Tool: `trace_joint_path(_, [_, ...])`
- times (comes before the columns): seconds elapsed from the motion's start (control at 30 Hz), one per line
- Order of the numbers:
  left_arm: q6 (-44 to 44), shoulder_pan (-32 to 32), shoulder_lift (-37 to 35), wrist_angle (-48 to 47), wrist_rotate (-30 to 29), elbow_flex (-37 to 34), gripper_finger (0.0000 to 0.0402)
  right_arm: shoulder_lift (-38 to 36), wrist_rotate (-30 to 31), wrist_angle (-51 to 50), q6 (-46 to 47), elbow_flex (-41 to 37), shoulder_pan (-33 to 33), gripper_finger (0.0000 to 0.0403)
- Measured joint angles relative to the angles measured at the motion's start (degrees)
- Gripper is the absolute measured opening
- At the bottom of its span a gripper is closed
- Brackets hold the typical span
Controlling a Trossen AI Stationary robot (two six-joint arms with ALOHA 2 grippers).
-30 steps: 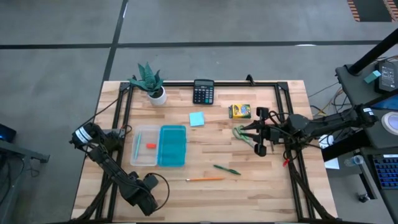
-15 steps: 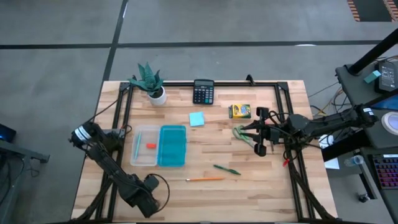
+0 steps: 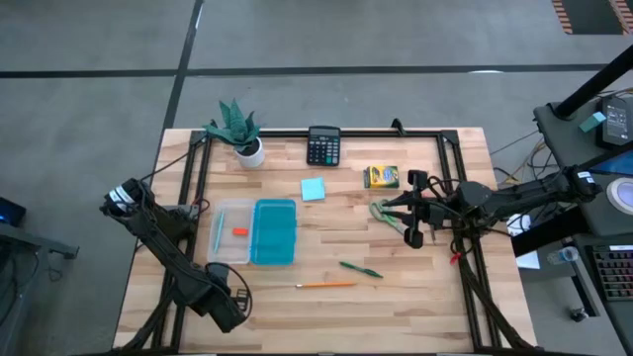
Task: Pack school essentials
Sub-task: Put the yellow pen into the blue supply box
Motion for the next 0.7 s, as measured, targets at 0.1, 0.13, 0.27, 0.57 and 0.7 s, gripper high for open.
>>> trace_joint_path(0.1, [0.0,0.1,0.2,-0.2,0.0,-1.1,0.0068,0.0,0.0,-0.2,0.0,0.0,0.0,0.0063])
trace_joint_path(0.13, [0.0,0.1,0.2,-1.0,0.0,-1.5,0.0081,0.0,0.0,-0.3,0.0,0.0,0.0,0.0063])
trace_joint_path(0.27, [-0.2,0.1,0.2,-3.2,0.2,-3.5,0.0122,0.0,0.0,-0.3,0.0,0.0,0.0,0.0063])
trace_joint_path(0.57, [-0.3,0.2,0.2,-1.3,0.2,-5.4,0.0137,0.0,0.0,-0.4,0.5,0.0,0.0,0.0063])
trace_joint_path(0.7, [-0.2,-0.1,0.2,-0.4,0.2,-6.6,0.0137,0.0,0.0,-0.9,0.9,0.0,0.0,0.0063])
